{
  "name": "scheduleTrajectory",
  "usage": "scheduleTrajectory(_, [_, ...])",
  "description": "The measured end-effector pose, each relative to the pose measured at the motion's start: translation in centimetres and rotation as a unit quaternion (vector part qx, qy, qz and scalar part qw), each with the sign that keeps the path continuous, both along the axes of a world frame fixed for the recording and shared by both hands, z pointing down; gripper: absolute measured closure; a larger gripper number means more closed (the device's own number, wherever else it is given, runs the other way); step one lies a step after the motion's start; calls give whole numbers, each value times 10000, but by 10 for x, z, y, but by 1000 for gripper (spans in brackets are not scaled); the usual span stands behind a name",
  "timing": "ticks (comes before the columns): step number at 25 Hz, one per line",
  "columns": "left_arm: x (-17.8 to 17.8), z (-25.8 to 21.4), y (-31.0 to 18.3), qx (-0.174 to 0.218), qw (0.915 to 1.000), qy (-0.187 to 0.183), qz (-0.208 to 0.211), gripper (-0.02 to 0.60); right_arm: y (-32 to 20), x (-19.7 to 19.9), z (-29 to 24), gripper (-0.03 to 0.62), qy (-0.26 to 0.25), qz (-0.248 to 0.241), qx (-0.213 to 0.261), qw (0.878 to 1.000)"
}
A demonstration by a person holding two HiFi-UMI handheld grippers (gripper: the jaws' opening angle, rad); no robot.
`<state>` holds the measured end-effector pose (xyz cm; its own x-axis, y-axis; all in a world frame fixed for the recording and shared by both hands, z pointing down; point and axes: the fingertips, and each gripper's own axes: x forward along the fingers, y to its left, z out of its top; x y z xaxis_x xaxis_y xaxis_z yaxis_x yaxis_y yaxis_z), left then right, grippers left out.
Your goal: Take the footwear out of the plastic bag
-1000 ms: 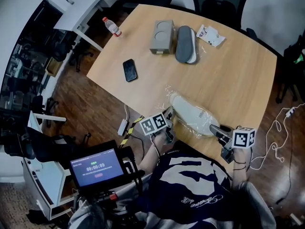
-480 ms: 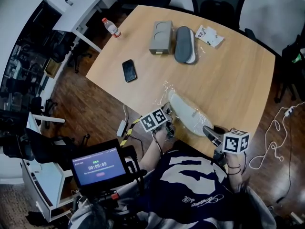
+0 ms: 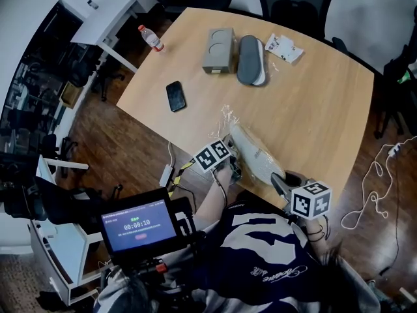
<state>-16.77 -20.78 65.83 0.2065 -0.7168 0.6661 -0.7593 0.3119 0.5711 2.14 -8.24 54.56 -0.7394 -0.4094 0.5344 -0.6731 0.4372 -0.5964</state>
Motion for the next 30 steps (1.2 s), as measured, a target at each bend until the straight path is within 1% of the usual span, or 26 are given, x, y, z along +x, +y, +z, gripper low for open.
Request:
scheduleTrajectory(2, [-3, 0, -1, -2, 9999, -156, -10, 577, 1, 3, -1, 520, -68, 64, -64, 9999])
scheduleTrajectory(4, [-15, 0, -2, 8, 9994, -292, -176, 577, 3, 13, -3, 520, -130, 184, -131, 9997])
scheduleTrajectory(6, [-28, -1, -7, 74, 9993, -124, -338, 577, 6, 24, -6, 520, -248, 311, -201, 9990])
scheduleTrajectory(7, [-31, -3, -9, 99, 9993, -37, -349, 577, 7, 30, -6, 520, -324, 381, -241, 9985])
scheduleTrajectory(9, [-29, -5, -13, 106, 9997, -105, -217, 577, 7, 43, -5, 520, -418, 531, -329, 9972])
scheduleTrajectory(11, [-24, -6, -13, 94, 9996, -256, -72, 577, 6, 55, -4, 520, -393, 651, -390, 9963])
scheduleTrajectory(12, [-22, -5, -11, 86, 9996, -270, -70, 577, 6, 61, -5, 520, -346, 696, -402, 9962])
scheduleTrajectory(16, [-20, -4, -6, 118, 9996, -184, -189, 577, 4, 87, -7, 520, -22, 952, -352, 9948])
scheduleTrajectory(18, [-18, -7, -6, 180, 9990, -382, -112, 577, 2, 101, -2, 520, 217, 1121, -355, 9928])
scheduleTrajectory(20, [-16, -13, -7, 259, 9966, -784, 52, 577, 0, 108, 0, 520, 357, 1221, -346, 9913])
scheduleTrajectory(22, [-18, -18, -8, 311, 9925, -1172, 128, 577, 0, 110, -3, 520, 383, 1268, -337, 9906])
scheduleTrajectory(24, [-26, -19, -6, 274, 9901, -1375, -63, 577, 3, 112, -7, 520, 398, 1310, -321, 9901])
scheduleTrajectory(27, [-48, -17, 0, 141, 9865, -1511, -616, 577, 5, 118, -11, 520, 375, 1415, -256, 9889])
scheduleTrajectory(28, [-55, -17, 1, 112, 9842, -1604, -739, 577, 4, 120, -12, 520, 360, 1448, -214, 9886])
scheduleTrajectory(30, [-64, -19, 4, 71, 9774, -1926, -866, 577, 2, 121, -18, 521, 332, 1497, -98, 9881])
